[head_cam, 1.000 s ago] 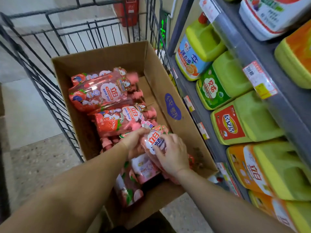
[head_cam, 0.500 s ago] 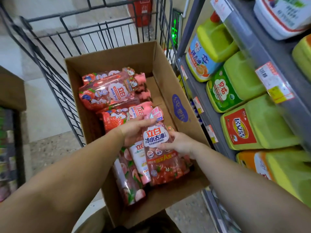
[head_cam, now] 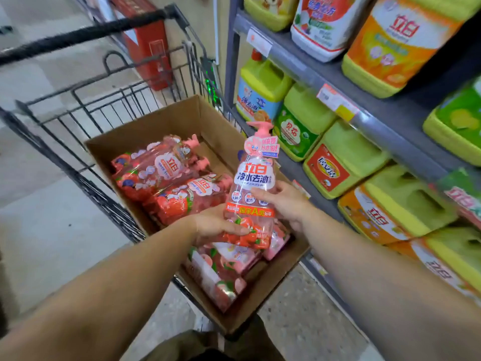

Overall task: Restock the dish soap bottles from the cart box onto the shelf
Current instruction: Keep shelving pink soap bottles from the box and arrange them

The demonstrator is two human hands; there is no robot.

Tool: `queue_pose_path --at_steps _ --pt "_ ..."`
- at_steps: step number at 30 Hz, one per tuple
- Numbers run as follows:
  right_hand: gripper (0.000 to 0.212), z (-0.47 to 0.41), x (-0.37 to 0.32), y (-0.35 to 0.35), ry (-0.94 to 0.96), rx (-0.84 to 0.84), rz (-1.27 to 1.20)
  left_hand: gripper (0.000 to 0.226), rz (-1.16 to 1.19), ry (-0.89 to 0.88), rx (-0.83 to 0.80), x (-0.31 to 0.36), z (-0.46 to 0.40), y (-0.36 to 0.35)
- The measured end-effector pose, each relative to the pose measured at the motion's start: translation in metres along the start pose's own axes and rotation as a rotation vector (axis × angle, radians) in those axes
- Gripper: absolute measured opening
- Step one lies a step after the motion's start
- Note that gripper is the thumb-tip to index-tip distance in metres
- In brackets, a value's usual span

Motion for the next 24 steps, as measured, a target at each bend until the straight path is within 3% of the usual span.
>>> queue_pose_path --at_steps 7,13,17,21,24 --pt "0.044 0.089 -0.017 0.048 0.194 0.201 -0.037 0.056 -0.184 -0.056 -0.163 0.051 0.002 -0.063" --pt "0.031 0.198 -0.020 0.130 0.345 0.384 -0.095 0.051 -0.325 -0.130 -0.304 0.097 -0.003 -0.177" --pt "0.034 0.299 0.001 0.208 0.451 0.545 -0.104 0.050 -0.426 -0.197 -0.395 0.112 -0.005 -0.298" --pt "0.044 0.432 0.042 0.307 0.543 0.748 -0.146 0.047 -0.542 -0.306 -0.495 0.118 -0.001 -0.465" --pt "0.041 0.551 0.068 0.377 0.592 0.915 -0.169 0.078 -0.571 -0.372 -0.581 0.123 0.013 -0.604"
Point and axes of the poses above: each hand's wrist, its own z-axis away from the middle knuckle, its own y-axis out of the back of the hand, x = y × z, the point moved 2 cm from there along -z, towards the middle knuckle, and after that the axes turned 12 degrees about -z, right-handed, at the moved point
